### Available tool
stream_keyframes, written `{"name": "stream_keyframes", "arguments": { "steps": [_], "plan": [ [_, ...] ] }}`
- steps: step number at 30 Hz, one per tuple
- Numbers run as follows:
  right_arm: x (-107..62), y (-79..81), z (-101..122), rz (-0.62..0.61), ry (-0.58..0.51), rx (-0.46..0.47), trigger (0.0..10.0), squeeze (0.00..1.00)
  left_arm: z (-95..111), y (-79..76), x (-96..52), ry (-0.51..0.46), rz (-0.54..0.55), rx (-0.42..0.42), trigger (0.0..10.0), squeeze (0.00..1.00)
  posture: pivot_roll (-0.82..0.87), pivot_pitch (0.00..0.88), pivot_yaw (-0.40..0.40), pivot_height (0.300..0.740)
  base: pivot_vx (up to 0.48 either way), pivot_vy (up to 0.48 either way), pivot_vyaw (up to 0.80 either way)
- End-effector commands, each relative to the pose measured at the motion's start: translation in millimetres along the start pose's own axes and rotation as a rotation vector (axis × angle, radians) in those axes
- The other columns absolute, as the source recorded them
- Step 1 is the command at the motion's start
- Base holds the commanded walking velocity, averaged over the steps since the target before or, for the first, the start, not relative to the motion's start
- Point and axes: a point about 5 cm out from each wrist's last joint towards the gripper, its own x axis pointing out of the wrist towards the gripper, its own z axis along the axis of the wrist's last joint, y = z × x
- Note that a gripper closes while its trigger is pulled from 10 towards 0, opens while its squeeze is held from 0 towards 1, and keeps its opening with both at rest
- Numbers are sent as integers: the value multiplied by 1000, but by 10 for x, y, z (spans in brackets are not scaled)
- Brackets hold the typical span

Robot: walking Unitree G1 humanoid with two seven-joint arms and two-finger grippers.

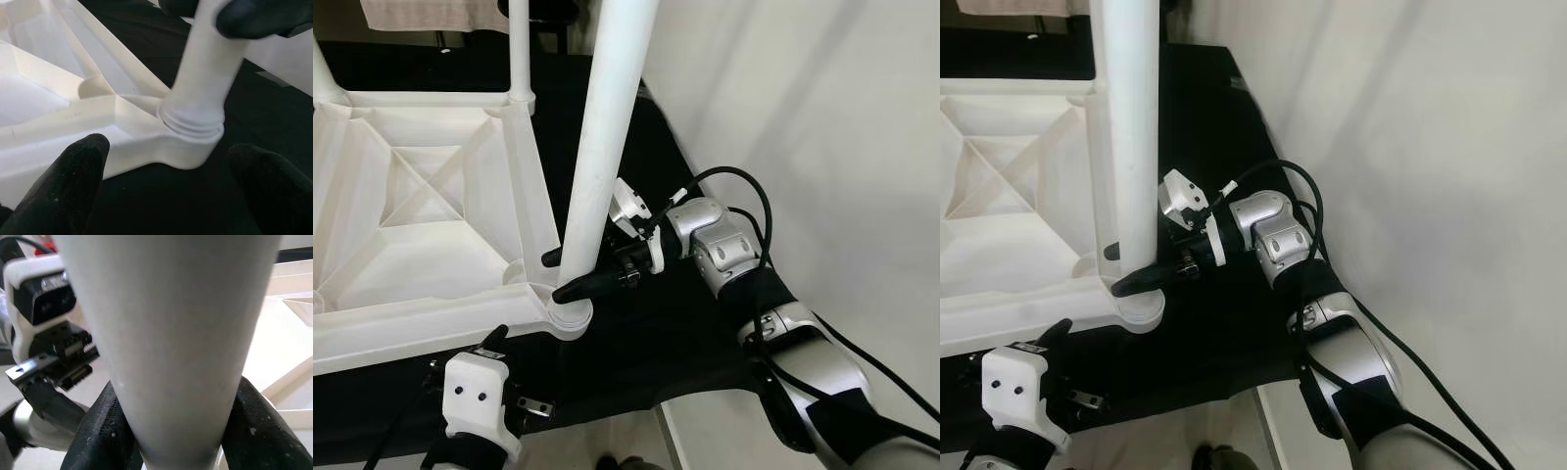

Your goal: Building children table

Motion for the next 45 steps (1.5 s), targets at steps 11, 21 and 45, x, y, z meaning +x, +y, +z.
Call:
{"name": "stream_keyframes", "arguments": {
  "steps": [11,21,45],
  "plan": [
    [20,534,-549,-1055,155,271,0,0,-3,44,11,9,-3,2,10000,0,-46,173,-182,740,0,0,0],
    [195,502,-468,-699,106,314,10000,82,-25,61,23,8,18,1,10000,0,-14,159,-203,740,0,0,0],
    [249,13,269,-11,-57,-54,0,0,-36,1,13,12,11,17,10000,0,54,153,-214,740,0,0,0]
  ]
}}
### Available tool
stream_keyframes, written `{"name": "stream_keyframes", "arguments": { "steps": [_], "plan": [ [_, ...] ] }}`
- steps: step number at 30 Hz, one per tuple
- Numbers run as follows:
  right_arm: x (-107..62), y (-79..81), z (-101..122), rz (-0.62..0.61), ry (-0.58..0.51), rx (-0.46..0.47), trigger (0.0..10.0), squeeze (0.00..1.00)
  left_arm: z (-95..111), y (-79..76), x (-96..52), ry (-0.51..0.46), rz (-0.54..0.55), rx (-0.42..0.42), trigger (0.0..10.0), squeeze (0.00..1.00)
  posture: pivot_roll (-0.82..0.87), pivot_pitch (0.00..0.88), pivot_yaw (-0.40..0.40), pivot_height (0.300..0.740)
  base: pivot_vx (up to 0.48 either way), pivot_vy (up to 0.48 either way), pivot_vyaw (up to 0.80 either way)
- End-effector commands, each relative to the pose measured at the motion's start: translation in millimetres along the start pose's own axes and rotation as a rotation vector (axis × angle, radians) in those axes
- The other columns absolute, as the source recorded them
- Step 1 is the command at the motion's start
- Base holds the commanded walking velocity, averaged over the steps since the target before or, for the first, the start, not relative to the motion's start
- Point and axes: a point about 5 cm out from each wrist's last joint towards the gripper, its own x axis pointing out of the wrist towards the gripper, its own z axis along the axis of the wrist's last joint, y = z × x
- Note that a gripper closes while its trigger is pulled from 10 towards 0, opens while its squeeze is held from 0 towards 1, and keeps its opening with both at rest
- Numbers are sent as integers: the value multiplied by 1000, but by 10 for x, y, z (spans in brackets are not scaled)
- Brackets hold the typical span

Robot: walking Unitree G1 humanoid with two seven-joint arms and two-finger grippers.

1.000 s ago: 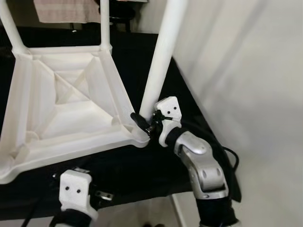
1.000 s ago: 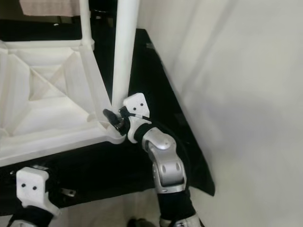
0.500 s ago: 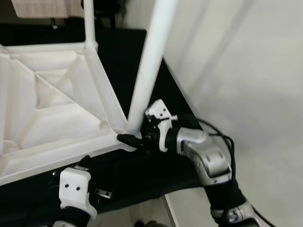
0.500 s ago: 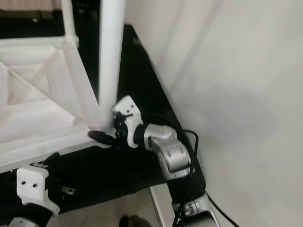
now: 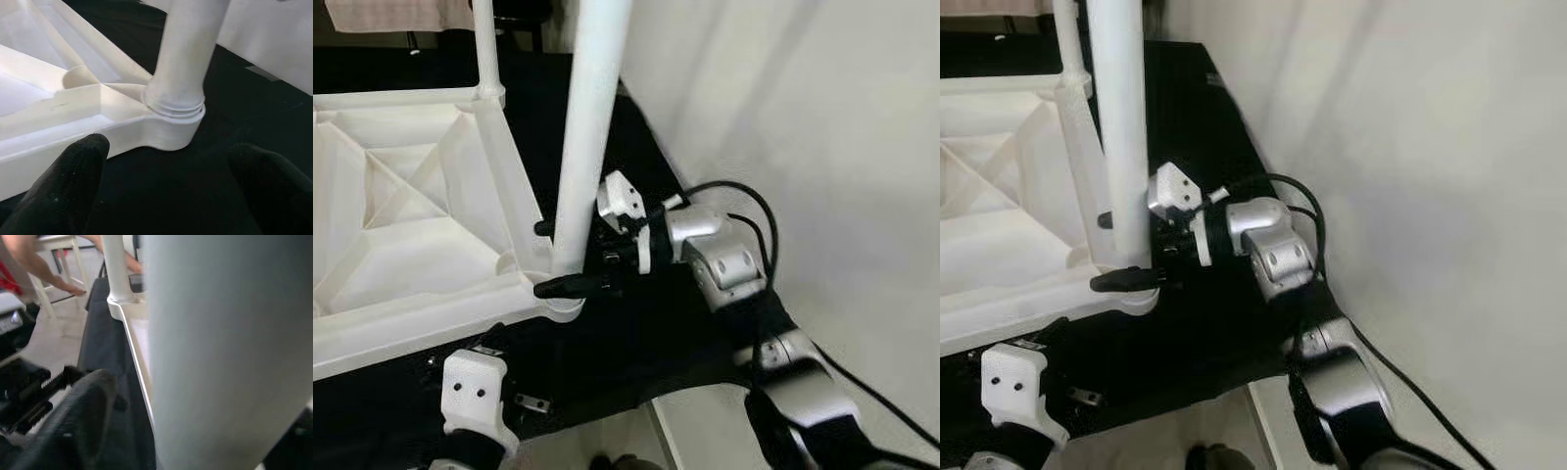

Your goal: Building children table

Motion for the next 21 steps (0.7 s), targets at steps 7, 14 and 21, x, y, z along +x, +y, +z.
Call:
{"name": "stream_keyframes", "arguments": {
  "steps": [7,14,21],
  "plan": [
    [19,1,-16,182,-40,5,0,0,-4,-37,-24,5,1,5,10000,0,55,160,-214,740,0,0,0],
    [-95,6,-89,175,-35,19,0,0,3,-40,-28,5,-1,2,10000,0,40,173,-212,740,0,0,0],
    [-294,170,-693,-728,170,239,0,0,24,-19,-39,3,-1,1,10000,0,1,202,-214,740,0,0,0]
  ]
}}
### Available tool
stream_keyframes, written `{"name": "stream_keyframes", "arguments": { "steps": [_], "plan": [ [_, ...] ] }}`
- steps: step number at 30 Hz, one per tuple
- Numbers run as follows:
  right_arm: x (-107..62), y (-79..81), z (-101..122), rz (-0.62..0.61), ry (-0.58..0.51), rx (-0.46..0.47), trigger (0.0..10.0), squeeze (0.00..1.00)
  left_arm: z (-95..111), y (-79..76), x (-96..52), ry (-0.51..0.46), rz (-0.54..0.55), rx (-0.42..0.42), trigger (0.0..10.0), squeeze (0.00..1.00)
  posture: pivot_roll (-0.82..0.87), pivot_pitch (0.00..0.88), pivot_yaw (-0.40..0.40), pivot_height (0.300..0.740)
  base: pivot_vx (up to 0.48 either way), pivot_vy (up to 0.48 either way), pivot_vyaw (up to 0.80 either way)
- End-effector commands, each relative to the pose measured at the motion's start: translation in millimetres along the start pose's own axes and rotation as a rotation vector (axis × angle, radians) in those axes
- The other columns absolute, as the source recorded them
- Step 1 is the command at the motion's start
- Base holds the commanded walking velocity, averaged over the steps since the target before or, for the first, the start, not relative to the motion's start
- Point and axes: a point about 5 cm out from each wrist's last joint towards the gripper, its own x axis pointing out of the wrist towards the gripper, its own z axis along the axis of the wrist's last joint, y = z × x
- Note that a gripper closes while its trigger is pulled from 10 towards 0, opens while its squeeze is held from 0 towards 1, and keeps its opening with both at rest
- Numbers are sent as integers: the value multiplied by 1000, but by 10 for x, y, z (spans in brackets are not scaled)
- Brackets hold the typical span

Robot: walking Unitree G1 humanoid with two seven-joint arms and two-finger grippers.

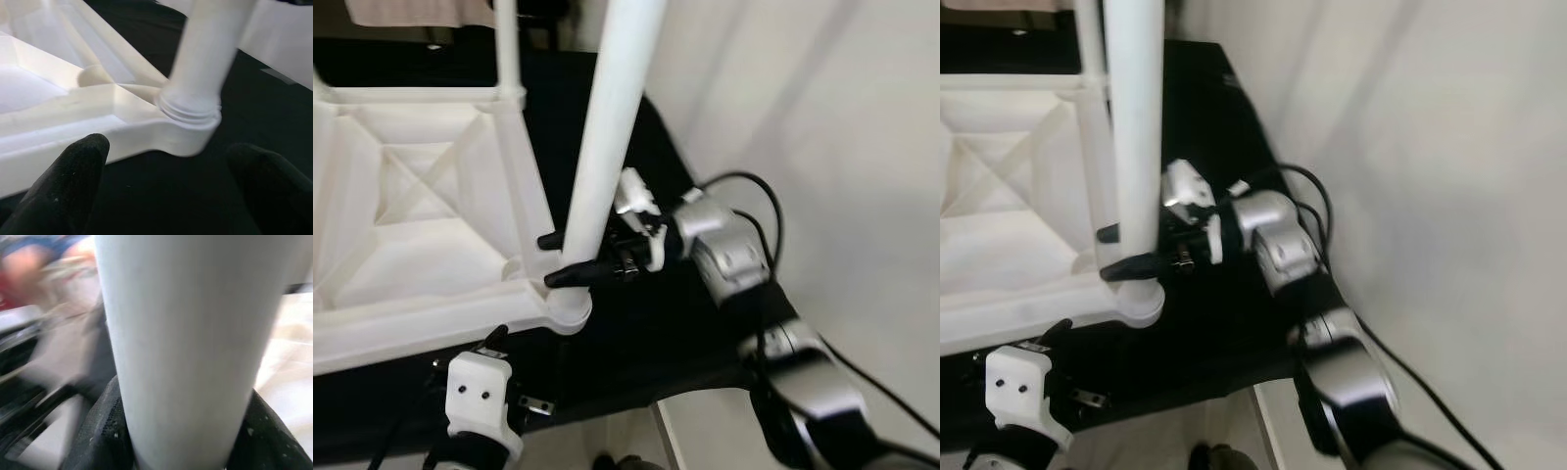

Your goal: Building children table

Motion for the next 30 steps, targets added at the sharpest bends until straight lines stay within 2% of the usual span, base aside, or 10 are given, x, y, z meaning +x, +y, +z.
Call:
{"name": "stream_keyframes", "arguments": {
  "steps": [1,4,10,11,15,16,18,28,29,30],
  "plan": [
    [-225,-132,-429,-376,254,85,0,0,12,-12,-15,1,-7,-6,10000,0,1,202,-214,740,0,0,0],
    [-348,181,-569,-606,350,5,0,0,6,7,-6,4,-13,-4,10000,0,-9,191,-201,740,0,0,0],
    [-230,256,-549,-459,342,1,0,0,-10,10,19,8,-22,-14,10000,0,8,188,-220,740,0,0,0],
    [-207,252,-532,-429,344,-2,6824,0,-9,13,16,7,-16,-11,10000,0,8,187,-220,740,0,0,0],
    [-134,272,-460,-321,335,13,10000,0,-5,21,11,5,-4,-7,10000,0,9,187,-221,740,0,0,0],
    [-74,268,-397,-227,293,48,10000,933,-5,23,11,4,-1,-6,10000,0,12,184,-221,740,0,0,0],
    [-9,263,-284,-148,236,79,10000,1000,-5,24,12,4,-1,-6,10000,0,12,184,-221,740,0,0,0],
    [144,193,57,219,20,-64,10000,1000,-11,17,17,7,-9,-10,10000,0,41,171,-207,740,0,0,0],
    [176,167,62,313,35,-84,10000,176,-12,12,16,8,-10,-10,10000,0,49,169,-206,740,0,0,0],
    [176,167,62,313,35,-84,10000,176,-12,12,16,8,-10,-10,10000,0,49,169,-206,740,0,0,0]
  ]
}}
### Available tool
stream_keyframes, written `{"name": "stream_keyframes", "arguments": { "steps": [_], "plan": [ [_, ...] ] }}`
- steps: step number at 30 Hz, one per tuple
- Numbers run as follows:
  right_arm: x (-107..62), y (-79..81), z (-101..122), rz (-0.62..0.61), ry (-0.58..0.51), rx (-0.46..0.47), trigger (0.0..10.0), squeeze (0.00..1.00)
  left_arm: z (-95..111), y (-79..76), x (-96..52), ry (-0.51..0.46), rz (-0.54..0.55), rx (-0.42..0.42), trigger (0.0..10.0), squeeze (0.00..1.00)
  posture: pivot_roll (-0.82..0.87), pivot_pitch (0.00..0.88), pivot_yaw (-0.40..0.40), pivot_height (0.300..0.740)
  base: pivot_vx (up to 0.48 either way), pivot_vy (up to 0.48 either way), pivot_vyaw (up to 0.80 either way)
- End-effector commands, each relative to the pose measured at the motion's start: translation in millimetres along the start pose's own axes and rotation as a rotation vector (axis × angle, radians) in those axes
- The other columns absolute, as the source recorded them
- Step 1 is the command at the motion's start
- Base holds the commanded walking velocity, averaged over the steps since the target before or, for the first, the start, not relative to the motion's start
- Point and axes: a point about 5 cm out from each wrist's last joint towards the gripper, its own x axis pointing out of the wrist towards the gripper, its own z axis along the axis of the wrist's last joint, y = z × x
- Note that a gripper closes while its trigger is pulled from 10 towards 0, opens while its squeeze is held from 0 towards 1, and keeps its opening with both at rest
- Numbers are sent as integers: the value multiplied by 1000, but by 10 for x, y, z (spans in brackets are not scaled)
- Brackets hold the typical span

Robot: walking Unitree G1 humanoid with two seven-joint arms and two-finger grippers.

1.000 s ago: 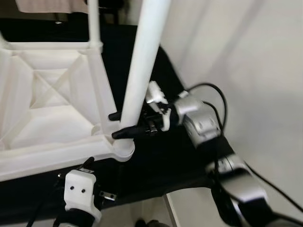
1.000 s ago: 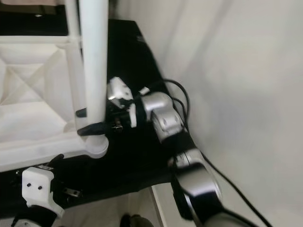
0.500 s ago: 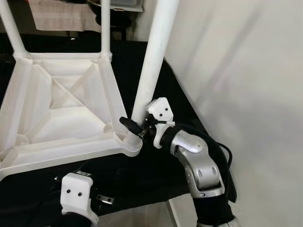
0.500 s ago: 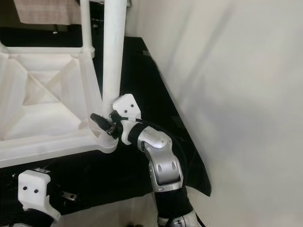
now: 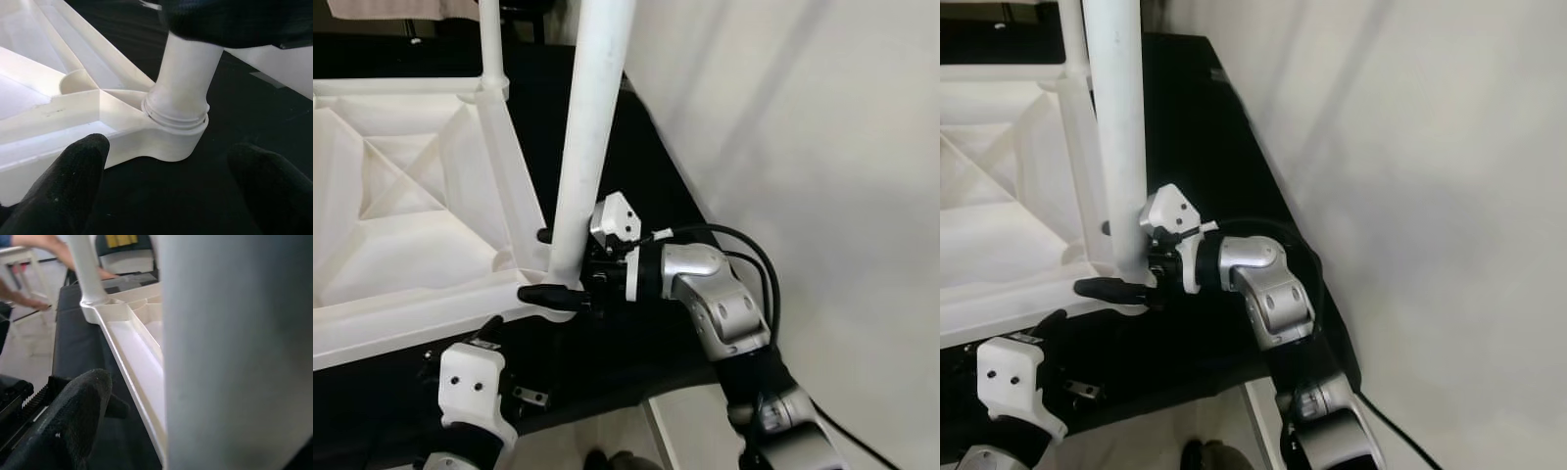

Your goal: Building children table

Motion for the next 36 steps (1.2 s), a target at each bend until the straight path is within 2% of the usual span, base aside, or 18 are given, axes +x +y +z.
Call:
{"name": "stream_keyframes", "arguments": {
  "steps": [1,6,7,8,11,16,18,21,23,25,26,27,28,30,31,33,35,36],
  "plan": [
    [41,-9,7,189,23,-53,10000,0,-48,-31,-29,32,-10,-9,10000,0,53,166,-205,740,0,0,0],
    [112,-112,109,221,16,-59,10000,0,-55,-42,-36,34,-11,-10,10000,0,60,163,-206,740,0,0,0],
    [132,-130,139,225,2,-57,8157,0,-58,-46,-37,35,-11,-11,10000,0,63,161,-206,740,0,0,0],
    [139,-131,154,243,-10,-48,275,0,-60,-48,-37,36,-11,-11,10000,0,63,161,-206,740,0,0,0],
    [109,-94,145,335,-4,-45,0,0,-62,-55,-38,36,-12,-11,10000,0,65,160,-209,740,0,0,0],
    [27,-77,89,377,2,-32,0,0,-62,-61,-38,36,-12,-12,10000,0,63,157,-209,740,0,0,0],
    [-40,-71,50,377,7,-24,0,0,-63,-64,-39,36,-13,-13,10000,0,57,155,-206,740,0,0,0],
    [-283,-75,-49,300,10,0,0,0,-64,-67,-41,36,-15,-16,10000,0,45,155,-206,740,0,0,0],
    [-365,-61,-138,146,9,33,0,0,-61,-63,-43,35,-16,-16,10000,0,35,159,-212,740,0,0,0],
    [-378,-54,-168,91,9,48,0,0,-60,-61,-44,35,-16,-16,10000,0,35,159,-212,740,0,0,0],
    [-287,-24,-297,-122,22,149,0,0,-60,-52,-50,36,-16,-16,10000,0,23,164,-217,740,0,0,0],
    [-234,0,-386,-268,43,221,0,0,-59,-42,-55,36,-16,-15,10000,0,14,164,-218,740,0,0,0],
    [-227,148,-582,-497,165,256,0,0,-54,-33,-54,36,-15,-14,10000,0,12,166,-214,740,0,0,0],
    [-227,148,-582,-497,165,256,0,0,-54,-33,-54,36,-15,-14,10000,0,12,166,-214,740,0,0,0],
    [-233,338,-649,-605,252,181,0,0,-53,-21,-46,35,-17,-13,10000,0,6,175,-201,740,0,0,0],
    [-226,396,-603,-659,257,154,0,0,-58,-7,-39,36,-18,-11,10000,0,-6,164,-194,740,0,0,0],
    [-214,438,-607,-670,272,138,0,0,-62,4,-25,36,-18,-12,10000,0,-9,148,-193,740,0,0,0],
    [-150,453,-627,-603,273,150,0,0,-71,16,-5,36,-23,-15,10000,0,-1,159,-198,740,0,0,0]
  ]
}}
